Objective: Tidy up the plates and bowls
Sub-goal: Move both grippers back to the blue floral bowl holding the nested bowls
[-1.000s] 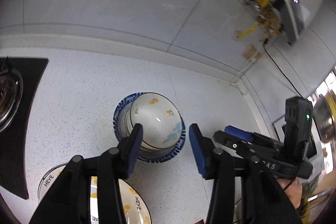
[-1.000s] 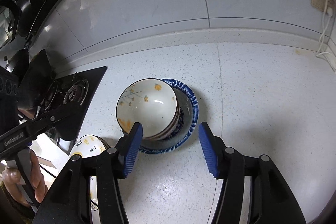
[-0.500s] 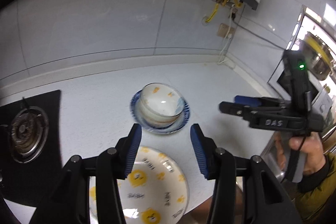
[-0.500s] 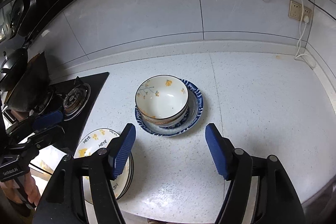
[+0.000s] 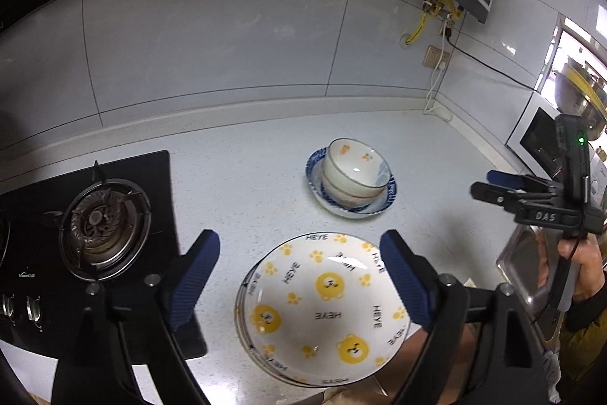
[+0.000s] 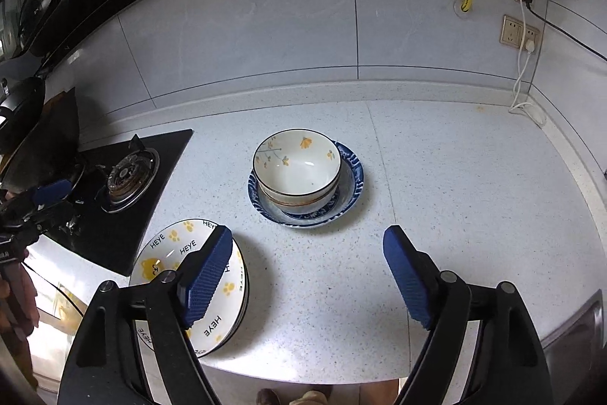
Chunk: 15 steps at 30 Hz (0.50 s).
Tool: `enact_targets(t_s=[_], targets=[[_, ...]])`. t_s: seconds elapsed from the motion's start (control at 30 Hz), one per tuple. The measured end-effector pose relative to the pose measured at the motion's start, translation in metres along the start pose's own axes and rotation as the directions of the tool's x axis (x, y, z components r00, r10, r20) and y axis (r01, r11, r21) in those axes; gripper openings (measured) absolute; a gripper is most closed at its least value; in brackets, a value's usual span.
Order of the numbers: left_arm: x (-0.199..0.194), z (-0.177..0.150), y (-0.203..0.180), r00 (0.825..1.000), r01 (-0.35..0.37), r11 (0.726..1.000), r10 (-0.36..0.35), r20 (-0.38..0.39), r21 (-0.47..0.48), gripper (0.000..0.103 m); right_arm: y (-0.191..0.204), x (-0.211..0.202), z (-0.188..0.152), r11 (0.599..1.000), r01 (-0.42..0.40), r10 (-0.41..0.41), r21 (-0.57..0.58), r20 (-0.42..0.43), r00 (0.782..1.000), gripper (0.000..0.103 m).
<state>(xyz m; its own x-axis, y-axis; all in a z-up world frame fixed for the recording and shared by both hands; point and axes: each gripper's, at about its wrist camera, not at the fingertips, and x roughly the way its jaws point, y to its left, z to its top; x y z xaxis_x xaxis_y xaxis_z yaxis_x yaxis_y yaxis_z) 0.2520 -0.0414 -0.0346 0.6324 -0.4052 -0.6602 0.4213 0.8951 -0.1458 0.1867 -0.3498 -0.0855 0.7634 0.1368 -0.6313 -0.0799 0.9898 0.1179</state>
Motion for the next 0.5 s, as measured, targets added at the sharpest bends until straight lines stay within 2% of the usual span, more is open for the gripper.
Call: enact_targets(t_s=[0.13,0.27,0.33,0.4,0.5], targets=[[0.003,0.000,0.023,0.999,0.007,1.000,-0.006,-0.036,0.012,0.087,-0.013,0.008,0.000,1.000,-0.003,0.003,0.004,-0.021,1.000,0.080],[0.006,0.003,0.047,0.994,-0.089,0.995,0.092,-0.059,0.050,0.087,-0.027,0.026,0.002,1.000,-0.016,0.016,-0.006,-0.030,0.999,0.080],[0.012,0.003,0.057,0.991,-0.116,0.993,0.117,-0.061,0.019,0.087,-0.032,0.039,0.004,1.000,-0.028,0.028,-0.001,-0.047,0.999,0.080],[0.026,0.000,0.062,0.990,-0.117,0.993,0.113,-0.084,-0.036,0.086,-0.036,0.052,0.005,0.999,-0.038,0.038,0.002,-0.064,0.997,0.080],[0.064,-0.005,0.061,0.989,-0.055,0.992,0.038,-0.141,-0.117,0.085,-0.041,0.066,0.006,0.998,-0.062,0.062,-0.002,-0.090,0.994,0.080]])
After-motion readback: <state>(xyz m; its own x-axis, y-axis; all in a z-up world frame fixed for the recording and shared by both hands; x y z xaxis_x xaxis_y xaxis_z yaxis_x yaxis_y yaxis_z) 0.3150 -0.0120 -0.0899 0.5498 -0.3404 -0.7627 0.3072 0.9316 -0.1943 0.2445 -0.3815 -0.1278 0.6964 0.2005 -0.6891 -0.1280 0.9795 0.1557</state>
